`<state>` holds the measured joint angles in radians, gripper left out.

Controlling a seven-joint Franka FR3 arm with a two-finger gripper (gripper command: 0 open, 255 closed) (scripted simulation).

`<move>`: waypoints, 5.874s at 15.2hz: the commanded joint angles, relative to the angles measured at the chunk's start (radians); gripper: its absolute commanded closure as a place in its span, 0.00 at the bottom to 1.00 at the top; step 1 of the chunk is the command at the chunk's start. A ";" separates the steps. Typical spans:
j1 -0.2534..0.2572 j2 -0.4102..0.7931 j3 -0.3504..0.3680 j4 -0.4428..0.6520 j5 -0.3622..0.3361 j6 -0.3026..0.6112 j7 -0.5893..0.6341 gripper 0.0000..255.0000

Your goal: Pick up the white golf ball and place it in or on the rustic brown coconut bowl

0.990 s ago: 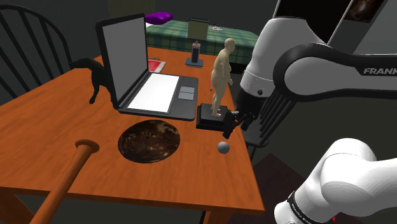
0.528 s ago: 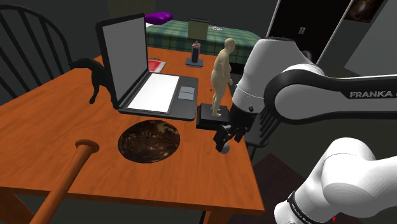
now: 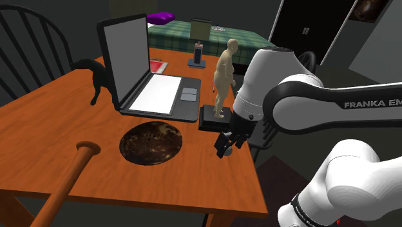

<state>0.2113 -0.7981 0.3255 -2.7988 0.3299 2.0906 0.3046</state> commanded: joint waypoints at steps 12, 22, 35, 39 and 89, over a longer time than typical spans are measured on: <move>0.000 0.000 0.000 0.000 0.000 0.000 0.000 1.00; -0.014 -0.039 -0.032 0.112 -0.035 -0.151 0.012 1.00; -0.029 -0.043 -0.065 0.279 -0.071 -0.320 0.027 1.00; -0.040 0.113 0.007 0.384 -0.057 -0.257 0.084 1.00; -0.093 0.733 0.265 0.865 -0.257 -0.116 0.388 0.00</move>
<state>0.1182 -0.0647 0.5905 -1.9377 0.0727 1.9789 0.6920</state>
